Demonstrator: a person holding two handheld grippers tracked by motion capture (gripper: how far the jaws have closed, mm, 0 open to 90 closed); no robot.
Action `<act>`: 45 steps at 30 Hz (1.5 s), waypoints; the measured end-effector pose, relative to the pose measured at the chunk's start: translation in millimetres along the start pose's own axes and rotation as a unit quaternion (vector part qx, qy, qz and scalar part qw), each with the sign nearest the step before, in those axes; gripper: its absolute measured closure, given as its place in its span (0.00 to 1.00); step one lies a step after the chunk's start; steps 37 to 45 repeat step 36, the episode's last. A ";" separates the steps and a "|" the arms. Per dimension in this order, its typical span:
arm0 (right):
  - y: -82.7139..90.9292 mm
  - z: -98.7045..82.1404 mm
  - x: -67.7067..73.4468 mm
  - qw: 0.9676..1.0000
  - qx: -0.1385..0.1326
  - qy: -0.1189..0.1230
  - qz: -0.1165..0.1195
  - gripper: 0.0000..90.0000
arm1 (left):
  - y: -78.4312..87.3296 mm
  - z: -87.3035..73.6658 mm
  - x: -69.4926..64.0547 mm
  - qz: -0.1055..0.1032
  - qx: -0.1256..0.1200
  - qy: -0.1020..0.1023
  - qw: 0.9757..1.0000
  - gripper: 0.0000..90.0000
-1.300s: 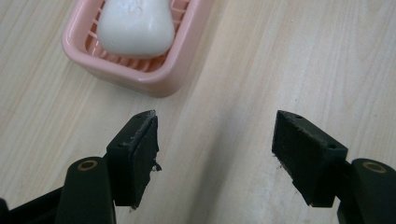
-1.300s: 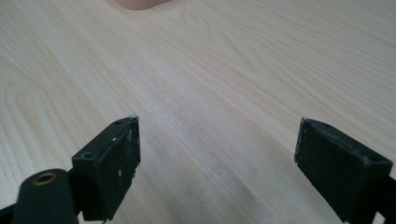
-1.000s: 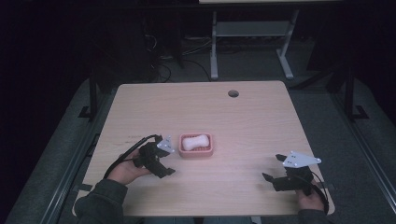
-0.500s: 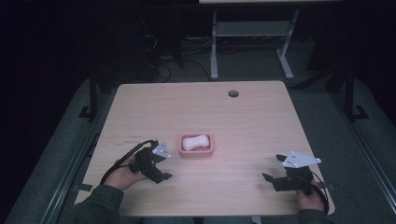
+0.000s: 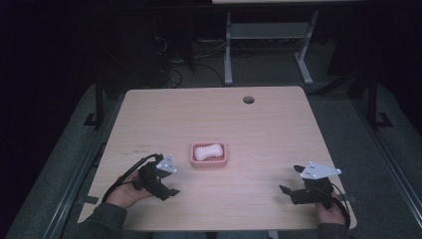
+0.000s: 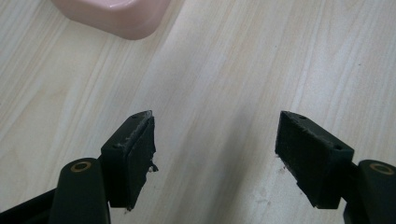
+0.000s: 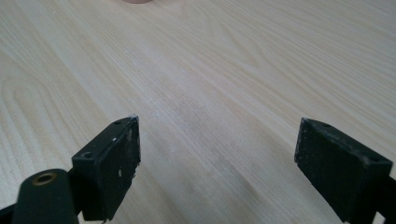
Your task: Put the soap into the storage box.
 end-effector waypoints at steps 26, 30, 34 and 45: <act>0.6 -0.6 0.2 1.000 0.001 0.001 0.000 0.15 | 4.9 -19.3 -7.9 0.008 -0.011 0.010 1.000 0.33; 0.7 0.3 0.6 1.000 -0.002 0.001 0.000 0.15 | 4.9 -25.2 -11.0 0.008 -0.012 0.017 1.000 0.32; 0.1 1.0 1.7 1.000 -0.002 0.005 0.003 0.15 | 3.9 -29.9 -10.4 0.010 -0.008 0.021 1.000 0.32; -0.5 1.2 2.2 1.000 -0.002 0.004 0.005 0.15 | 4.3 -30.6 -8.6 0.012 -0.011 0.022 1.000 0.31</act>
Point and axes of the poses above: each handheld gripper's, and its own axes: y roughly backward along the jaws, z roughly out of its top, x roughly to its left, the point moved 5 cm from there along -y, roughly forward along the jaws, and after that the axes turned 9 degrees about -x, right-handed, at the moved point
